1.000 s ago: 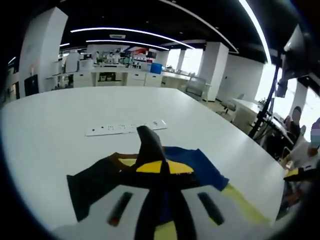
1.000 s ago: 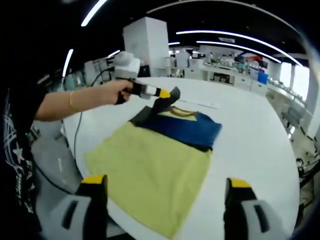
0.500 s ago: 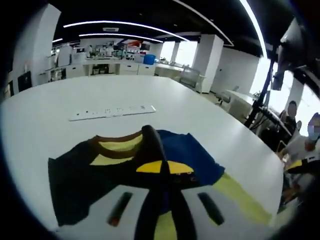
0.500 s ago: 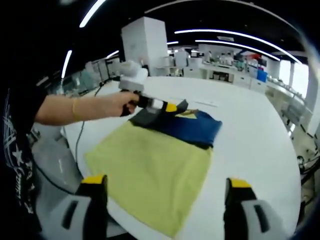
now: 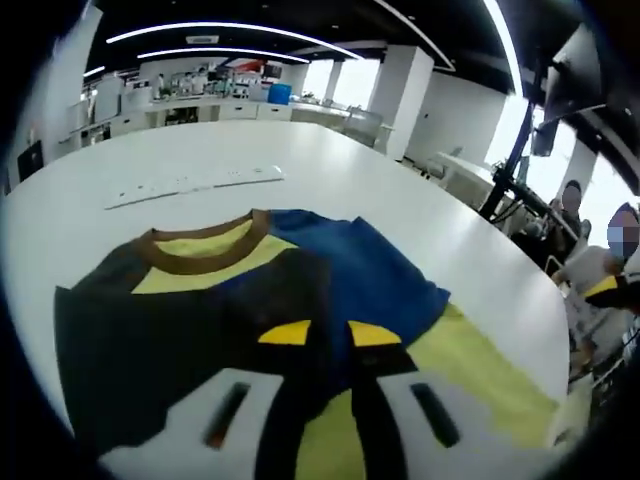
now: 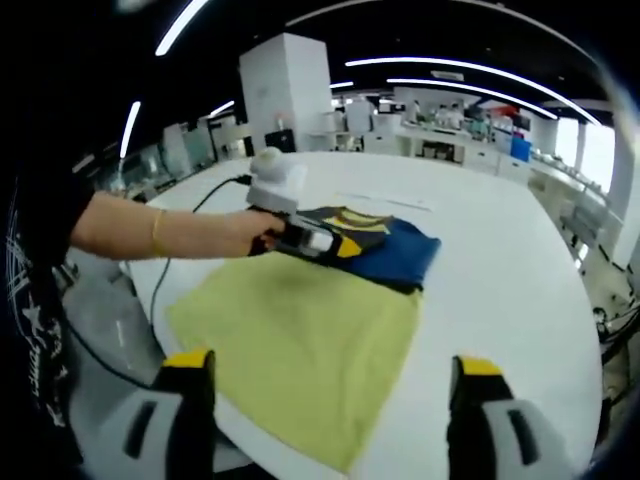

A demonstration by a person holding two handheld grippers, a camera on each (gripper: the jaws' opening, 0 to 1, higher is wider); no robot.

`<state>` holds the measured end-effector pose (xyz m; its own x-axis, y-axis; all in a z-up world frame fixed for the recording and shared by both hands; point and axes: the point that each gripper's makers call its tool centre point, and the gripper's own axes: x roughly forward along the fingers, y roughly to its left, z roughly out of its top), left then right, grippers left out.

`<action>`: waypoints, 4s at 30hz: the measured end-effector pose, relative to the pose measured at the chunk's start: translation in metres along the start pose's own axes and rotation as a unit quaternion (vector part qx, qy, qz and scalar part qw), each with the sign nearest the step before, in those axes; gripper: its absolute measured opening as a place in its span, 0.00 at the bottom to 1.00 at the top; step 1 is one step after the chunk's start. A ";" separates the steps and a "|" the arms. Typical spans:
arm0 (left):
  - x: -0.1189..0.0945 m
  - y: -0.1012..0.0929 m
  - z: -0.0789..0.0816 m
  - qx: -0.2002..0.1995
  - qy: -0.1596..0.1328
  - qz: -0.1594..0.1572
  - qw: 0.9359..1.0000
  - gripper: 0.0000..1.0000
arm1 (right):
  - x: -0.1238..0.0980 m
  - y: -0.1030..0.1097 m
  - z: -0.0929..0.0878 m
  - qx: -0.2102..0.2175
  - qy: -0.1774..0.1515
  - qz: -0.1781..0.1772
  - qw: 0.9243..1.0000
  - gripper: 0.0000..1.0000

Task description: Fold the garment on the visible template until the final outline fits inside the template.

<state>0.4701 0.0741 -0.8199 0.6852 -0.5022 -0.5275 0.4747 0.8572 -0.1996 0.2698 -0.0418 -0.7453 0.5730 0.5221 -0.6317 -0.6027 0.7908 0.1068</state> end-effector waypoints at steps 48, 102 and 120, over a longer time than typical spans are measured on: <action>-0.001 0.005 0.029 0.045 -0.014 -0.018 0.999 0.00 | -0.002 0.005 0.003 -0.005 -0.015 0.002 1.000 0.99; -0.085 0.036 0.014 0.074 -0.041 -0.011 0.996 0.92 | 0.016 0.035 0.019 -0.036 -0.023 0.060 0.997 1.00; -0.146 0.114 -0.013 0.068 -0.046 0.049 0.995 0.68 | 0.006 0.043 0.028 -0.051 -0.049 0.075 0.995 1.00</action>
<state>0.4173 0.2469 -0.7760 0.7769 -0.4310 -0.4590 0.4692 0.8824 -0.0345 0.2631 0.0046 -0.7232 0.5205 0.6643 -0.5365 -0.7361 0.6675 0.1122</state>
